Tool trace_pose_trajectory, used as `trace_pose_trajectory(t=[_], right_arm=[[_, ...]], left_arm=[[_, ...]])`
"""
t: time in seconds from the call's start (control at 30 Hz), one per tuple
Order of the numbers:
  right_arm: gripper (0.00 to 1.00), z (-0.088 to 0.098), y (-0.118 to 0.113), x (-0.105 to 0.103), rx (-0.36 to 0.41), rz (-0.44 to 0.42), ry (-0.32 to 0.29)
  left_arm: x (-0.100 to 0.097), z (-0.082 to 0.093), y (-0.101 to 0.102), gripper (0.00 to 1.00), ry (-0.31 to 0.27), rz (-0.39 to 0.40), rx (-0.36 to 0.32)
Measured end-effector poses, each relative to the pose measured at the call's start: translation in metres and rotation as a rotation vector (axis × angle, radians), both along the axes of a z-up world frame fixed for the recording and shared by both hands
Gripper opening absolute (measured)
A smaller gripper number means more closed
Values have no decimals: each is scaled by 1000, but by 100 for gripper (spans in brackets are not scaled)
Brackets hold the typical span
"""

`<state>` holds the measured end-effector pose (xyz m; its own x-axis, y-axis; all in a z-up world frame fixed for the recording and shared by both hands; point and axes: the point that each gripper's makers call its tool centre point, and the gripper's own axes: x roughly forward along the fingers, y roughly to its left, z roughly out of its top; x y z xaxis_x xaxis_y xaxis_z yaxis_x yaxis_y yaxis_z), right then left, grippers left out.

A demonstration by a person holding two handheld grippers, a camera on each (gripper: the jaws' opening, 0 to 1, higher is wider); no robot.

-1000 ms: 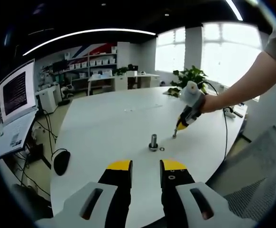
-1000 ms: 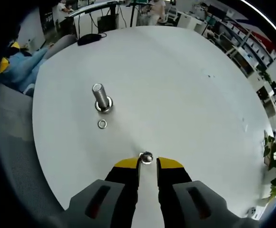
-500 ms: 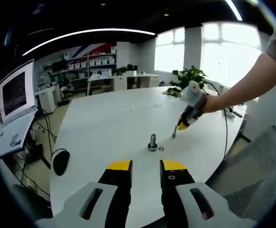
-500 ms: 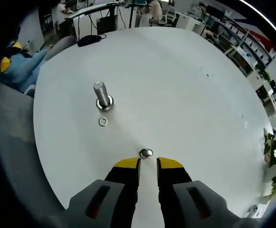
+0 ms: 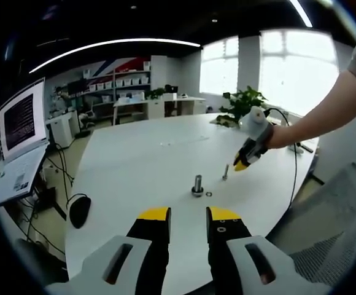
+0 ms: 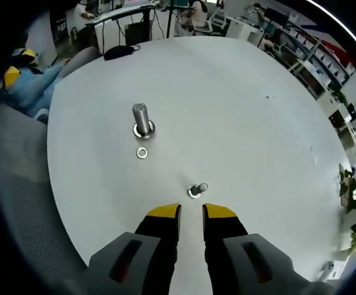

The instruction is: Place the washer onto the threaded stud by aligning its center hole with the stud, sliding it down to the base, and recovering from edge contact or off-axis alignment until the washer reaches the visible bottom stop.

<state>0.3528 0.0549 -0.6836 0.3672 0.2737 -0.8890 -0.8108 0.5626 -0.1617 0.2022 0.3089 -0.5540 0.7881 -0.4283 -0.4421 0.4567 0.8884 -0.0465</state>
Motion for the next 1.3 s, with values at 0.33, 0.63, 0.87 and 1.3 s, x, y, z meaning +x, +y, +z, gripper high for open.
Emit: trace_pose_trajectory(t=[0.33,0.63,0.87,1.3], right_arm=[[16,0,1,-11,17,-8,6],[17,2,5,-17,20,13,12],[17,0,21,-18,32,38,22],[20,-21,50,-15,10,113,55]], left_arm=[[1,1,0,21,-6,6,-8],[3,11,2,22,-34,23,-73],[4,11,5,24,-31,42,-93],[5,10,9,24,-36,60,-54]])
